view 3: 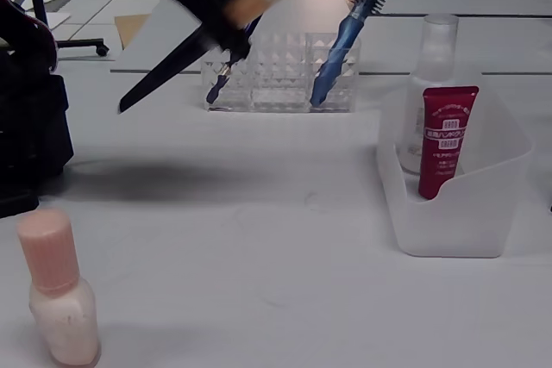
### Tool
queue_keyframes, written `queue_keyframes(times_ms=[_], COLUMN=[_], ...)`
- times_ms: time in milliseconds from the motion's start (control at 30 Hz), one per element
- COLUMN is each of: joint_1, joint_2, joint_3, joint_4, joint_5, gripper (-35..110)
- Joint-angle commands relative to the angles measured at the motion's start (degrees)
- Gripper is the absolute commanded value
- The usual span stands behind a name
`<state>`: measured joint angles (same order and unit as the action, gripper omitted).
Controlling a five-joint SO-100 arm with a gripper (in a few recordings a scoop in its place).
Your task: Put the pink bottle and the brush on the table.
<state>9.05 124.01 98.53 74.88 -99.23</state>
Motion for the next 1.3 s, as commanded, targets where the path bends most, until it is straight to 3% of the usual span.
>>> queue_keyframes(times_ms=[0,300,467,1267], joint_1=[3.87,16.70,24.08,29.00], joint_2=[4.57,6.86,5.27,-0.62], joint_3=[3.96,17.58,27.16,47.11], joint_4=[-1.32,-8.79,-21.80,-51.86], joint_5=[-3.69,-13.97,-20.83,-27.77], gripper=[0,0,0,0])
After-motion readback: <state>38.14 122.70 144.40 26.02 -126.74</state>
